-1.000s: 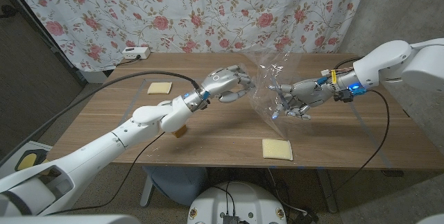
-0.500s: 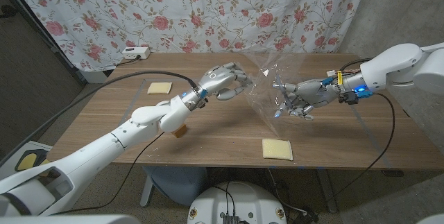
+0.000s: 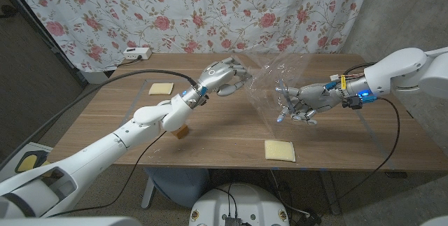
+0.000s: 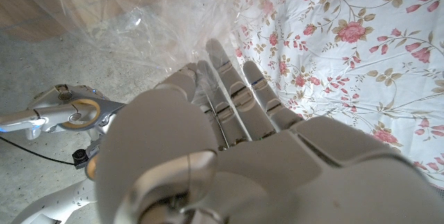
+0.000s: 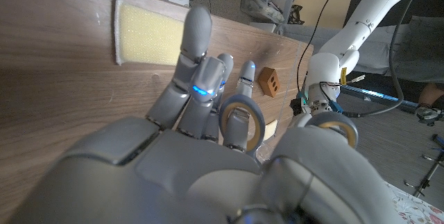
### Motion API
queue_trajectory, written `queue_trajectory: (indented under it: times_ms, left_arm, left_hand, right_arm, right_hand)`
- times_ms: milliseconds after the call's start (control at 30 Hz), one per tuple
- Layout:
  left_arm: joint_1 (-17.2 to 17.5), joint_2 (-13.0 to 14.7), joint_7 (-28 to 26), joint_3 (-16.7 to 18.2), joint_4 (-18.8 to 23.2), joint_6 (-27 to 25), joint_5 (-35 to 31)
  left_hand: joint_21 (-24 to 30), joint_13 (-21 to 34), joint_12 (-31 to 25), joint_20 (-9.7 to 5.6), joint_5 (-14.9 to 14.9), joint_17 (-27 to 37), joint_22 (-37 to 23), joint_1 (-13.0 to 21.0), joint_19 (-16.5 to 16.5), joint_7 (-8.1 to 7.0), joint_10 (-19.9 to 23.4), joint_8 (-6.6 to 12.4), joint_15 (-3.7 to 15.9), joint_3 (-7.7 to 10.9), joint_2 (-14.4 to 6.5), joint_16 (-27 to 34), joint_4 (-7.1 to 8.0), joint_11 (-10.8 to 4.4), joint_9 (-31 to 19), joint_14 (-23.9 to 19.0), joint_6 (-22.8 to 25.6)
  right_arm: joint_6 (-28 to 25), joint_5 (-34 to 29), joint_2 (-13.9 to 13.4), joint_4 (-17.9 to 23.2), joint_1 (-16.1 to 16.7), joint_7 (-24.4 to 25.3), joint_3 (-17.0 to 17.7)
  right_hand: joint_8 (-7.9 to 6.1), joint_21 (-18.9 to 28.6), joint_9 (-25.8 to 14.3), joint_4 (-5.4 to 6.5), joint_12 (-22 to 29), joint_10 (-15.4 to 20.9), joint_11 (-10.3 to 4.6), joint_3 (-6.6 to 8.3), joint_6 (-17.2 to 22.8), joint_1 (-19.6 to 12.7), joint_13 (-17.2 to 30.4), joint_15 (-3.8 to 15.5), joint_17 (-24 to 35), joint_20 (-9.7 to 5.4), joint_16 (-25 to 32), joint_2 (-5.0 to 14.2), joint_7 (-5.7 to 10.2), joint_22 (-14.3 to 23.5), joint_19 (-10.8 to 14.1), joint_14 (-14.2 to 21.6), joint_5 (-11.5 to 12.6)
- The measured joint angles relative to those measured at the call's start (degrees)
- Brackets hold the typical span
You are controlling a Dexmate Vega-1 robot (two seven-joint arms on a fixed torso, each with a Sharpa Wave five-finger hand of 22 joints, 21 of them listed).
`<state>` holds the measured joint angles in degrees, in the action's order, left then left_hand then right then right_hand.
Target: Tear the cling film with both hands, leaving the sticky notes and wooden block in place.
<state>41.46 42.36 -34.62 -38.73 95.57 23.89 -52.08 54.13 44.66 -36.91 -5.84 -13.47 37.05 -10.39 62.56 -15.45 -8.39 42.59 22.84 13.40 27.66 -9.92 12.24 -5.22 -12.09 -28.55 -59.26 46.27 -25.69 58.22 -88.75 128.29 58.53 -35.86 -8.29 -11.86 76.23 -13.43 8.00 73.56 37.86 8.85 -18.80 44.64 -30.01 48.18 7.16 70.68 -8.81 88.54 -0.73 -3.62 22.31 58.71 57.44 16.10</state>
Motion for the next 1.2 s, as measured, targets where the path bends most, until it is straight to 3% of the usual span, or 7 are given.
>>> queue_trajectory:
  times_ms: [233, 433, 667, 967, 1200]
  left_arm:
    - [-0.85, -0.24, -0.29, -0.61, -0.66, -0.2, -0.01]
    - [-1.77, -0.56, -0.06, -1.33, -1.42, -0.07, 0.01]
    - [-2.93, -1.09, 0.69, -2.3, -2.29, 0.49, 0.1]
    - [-4.84, -1.65, 2.33, -3.82, -2.86, 2.15, -0.48]
    - [-5.43, -1.6, 2.72, -4.46, -2.77, 2.58, -1.67]
  left_hand:
    - [0.0, 0.02, 0.14, 0.0, 0.39, -0.01, 0.0, -0.01, 0.0, 0.0, 0.0, 0.0, 0.13, 0.0, -0.01, 0.0, 0.0, 0.0, -0.02, -0.13, 0.0]
    - [0.0, -0.14, 0.15, 0.0, 0.39, 0.25, 0.0, -0.18, 0.0, 0.0, -0.01, 0.0, 0.21, 0.0, -0.17, -0.03, 0.0, 0.0, -0.03, -0.21, 0.0]
    - [0.0, -0.18, 0.16, 0.0, 0.39, 0.27, -0.01, -0.54, 0.0, 0.3, -0.01, -0.01, 0.21, 0.17, 0.05, -0.03, -0.17, 0.0, -0.02, -0.21, 0.3]
    - [0.35, 0.06, 0.22, 0.0, 0.39, 0.26, 0.0, -0.55, 0.0, 0.3, -0.01, -0.01, 0.21, 0.24, 0.05, -0.03, -0.24, 0.01, -0.3, -0.21, 0.3]
    - [0.35, 0.07, 0.24, 0.0, 0.39, 0.26, -0.01, -0.54, 0.0, 0.3, -0.02, -0.01, 0.21, 0.24, 0.06, -0.04, -0.24, 0.01, -0.51, -0.21, 0.3]
  right_arm:
    - [-0.08, -0.08, 0.4, 0.21, 6.2, -0.17, 6.29]
    - [-2.3, -2.54, 3.82, 1.37, 12.34, -1.81, 14.05]
    - [-5.01, -5.83, 7.64, 2.85, 15.99, -4.04, 19.72]
    - [-6.65, -7.94, 8.73, 3.77, 14.72, -5.83, 20.12]
    - [-6.93, -8.49, 7.79, 3.45, 11.18, -6.68, 16.96]
  right_hand:
    - [0.0, 0.0, 0.0, 0.0, 0.44, 0.0, 0.0, 0.0, -0.03, 0.0, 0.0, -0.01, 0.0, 0.0, 0.0, 0.0, -0.03, 0.0, 0.0, -0.01, 0.01]
    - [0.0, 0.0, 0.0, 0.0, 0.44, 0.0, 0.0, 0.0, -0.03, 0.1, 0.0, -0.01, 0.0, 0.0, 0.0, 0.11, -0.03, 0.01, 0.0, -0.01, 0.01]
    - [0.0, 0.0, 0.0, 0.0, 0.44, 0.0, 0.0, 0.0, -0.04, 0.31, -0.15, -0.01, 0.0, 0.0, 0.0, 0.31, -0.03, 0.01, 0.0, -0.01, 0.02]
    - [0.0, 0.0, 0.0, 0.0, 0.44, 0.0, 0.0, 0.0, -0.57, 0.31, -0.01, -0.01, 0.0, 0.0, 0.0, 0.32, 0.05, 0.01, 0.0, -0.01, 0.02]
    - [0.0, 0.0, 0.0, -0.07, 0.44, 0.0, 0.0, -0.27, -0.79, 1.38, -0.43, -0.01, 0.0, 0.0, 0.0, -0.74, 0.21, 0.01, 0.0, -0.01, 0.02]
